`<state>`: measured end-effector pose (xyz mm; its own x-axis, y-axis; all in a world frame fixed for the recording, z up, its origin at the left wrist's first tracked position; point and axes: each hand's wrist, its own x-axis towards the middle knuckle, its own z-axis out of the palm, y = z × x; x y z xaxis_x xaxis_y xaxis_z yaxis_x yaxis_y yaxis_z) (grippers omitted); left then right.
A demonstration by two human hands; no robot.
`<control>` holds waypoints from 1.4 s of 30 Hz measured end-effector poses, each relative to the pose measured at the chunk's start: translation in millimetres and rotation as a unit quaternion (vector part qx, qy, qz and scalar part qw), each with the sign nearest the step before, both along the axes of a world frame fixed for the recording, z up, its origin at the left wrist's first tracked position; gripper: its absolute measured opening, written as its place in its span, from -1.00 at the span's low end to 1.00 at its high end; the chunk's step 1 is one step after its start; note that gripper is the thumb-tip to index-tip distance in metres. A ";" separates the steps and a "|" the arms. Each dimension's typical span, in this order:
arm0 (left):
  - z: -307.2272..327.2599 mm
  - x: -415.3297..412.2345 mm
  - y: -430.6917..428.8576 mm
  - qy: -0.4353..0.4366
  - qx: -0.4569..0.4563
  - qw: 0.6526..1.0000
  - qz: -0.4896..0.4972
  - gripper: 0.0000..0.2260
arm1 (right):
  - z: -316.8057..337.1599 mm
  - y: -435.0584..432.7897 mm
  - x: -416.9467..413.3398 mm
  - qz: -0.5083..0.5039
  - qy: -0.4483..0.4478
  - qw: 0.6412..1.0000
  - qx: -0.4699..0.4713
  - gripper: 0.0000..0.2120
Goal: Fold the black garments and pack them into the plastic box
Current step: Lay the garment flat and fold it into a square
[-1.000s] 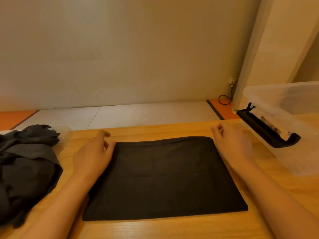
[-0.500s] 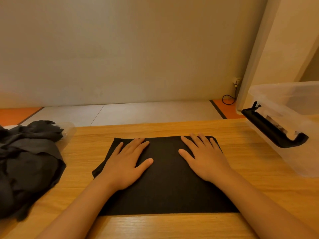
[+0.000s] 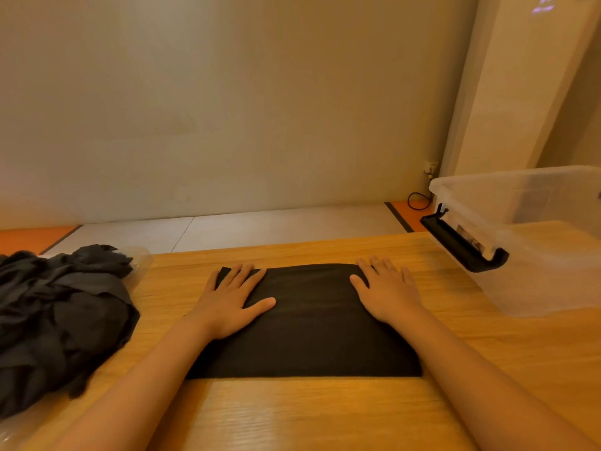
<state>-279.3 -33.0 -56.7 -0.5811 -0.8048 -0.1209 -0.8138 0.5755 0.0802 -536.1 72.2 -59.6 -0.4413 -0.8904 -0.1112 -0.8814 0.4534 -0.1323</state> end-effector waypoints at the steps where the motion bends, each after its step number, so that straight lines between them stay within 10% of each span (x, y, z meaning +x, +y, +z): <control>1: 4.5 2.3 3.5 -0.001 -0.003 1.000 0.006 0.12 | 3.4 6.9 2.7 -0.007 0.010 1.000 0.017 -0.44; 9: 7.5 -28.6 146.0 0.057 -0.022 0.986 -0.153 -0.41 | 18.2 69.2 28.1 0.092 0.083 0.992 -0.029 -0.37; 20: 10.6 41.6 146.7 0.104 0.073 0.976 -0.175 -0.57 | 19.4 171.4 71.5 0.142 0.010 0.990 0.017 -0.25; 29: -25.3 78.5 207.3 0.311 -0.015 0.949 -0.055 -0.53 | -27.6 170.2 136.0 0.377 0.113 0.911 -0.128 -0.14; 42: -31.6 84.2 235.6 0.293 -0.097 0.942 -0.132 -0.30 | -23.7 185.6 146.5 0.369 0.091 0.895 -0.234 -0.35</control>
